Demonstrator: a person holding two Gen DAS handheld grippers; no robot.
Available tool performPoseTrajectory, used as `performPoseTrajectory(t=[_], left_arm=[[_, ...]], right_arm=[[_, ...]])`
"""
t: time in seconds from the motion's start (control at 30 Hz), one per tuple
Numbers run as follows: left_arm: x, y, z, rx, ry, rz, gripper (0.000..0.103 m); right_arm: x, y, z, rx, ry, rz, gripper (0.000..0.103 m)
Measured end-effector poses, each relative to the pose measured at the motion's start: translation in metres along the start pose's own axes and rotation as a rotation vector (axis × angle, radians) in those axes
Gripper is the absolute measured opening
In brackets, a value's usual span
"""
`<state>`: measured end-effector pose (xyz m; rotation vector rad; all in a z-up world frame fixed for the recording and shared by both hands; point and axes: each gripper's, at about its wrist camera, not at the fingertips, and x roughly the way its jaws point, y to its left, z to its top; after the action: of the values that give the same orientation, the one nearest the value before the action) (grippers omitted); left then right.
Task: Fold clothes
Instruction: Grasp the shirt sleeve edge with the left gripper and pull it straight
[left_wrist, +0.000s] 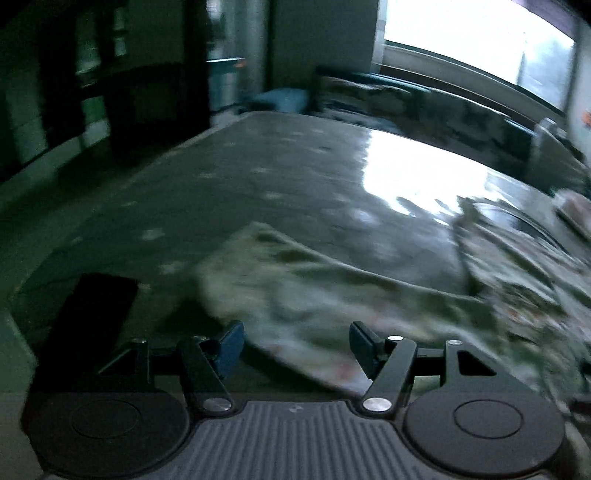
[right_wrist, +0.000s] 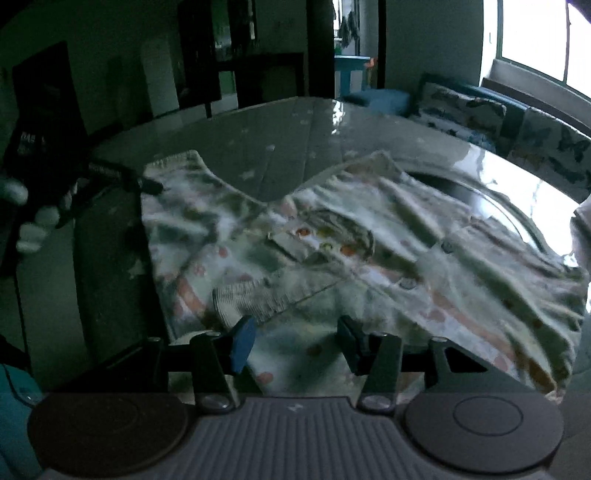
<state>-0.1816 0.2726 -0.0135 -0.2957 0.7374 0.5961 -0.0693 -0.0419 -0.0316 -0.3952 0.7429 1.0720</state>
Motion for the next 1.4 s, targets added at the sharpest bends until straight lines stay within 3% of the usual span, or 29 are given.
performPoseTrajectory(t=[0.17,0.57,0.67,0.87,0.93,1.1,1.4], left_arm=[[0.015,0.026,0.011,-0.086,-0.012,0.059,0.065],[0.037,0.045,0.021,-0.194,-0.012,0.067,0.052],[0.037,0.044,0.022,-0.203,-0.019,0.079,0.045],[0.037,0.051,0.019,-0.257,-0.028,0.091,0.022],[0.034,0.052,0.019,-0.274,-0.033,0.074,0.016],[0.019,0.042,0.023,-0.277,-0.057,0.007,0.012],[-0.028,-0.024,0.038,-0.154,-0.075,-0.3,0.011]], right_arm=[[-0.006,0.0,0.001,0.006,-0.009,-0.002,0.05],[-0.016,-0.001,0.001,0.033,-0.03,-0.02,0.052],[-0.018,-0.002,0.001,0.039,-0.036,-0.026,0.052],[-0.025,-0.005,-0.004,0.066,-0.055,-0.038,0.054],[-0.028,-0.007,-0.005,0.076,-0.063,-0.043,0.054],[-0.033,-0.011,-0.008,0.101,-0.081,-0.055,0.054],[-0.044,-0.019,-0.014,0.147,-0.117,-0.075,0.054]])
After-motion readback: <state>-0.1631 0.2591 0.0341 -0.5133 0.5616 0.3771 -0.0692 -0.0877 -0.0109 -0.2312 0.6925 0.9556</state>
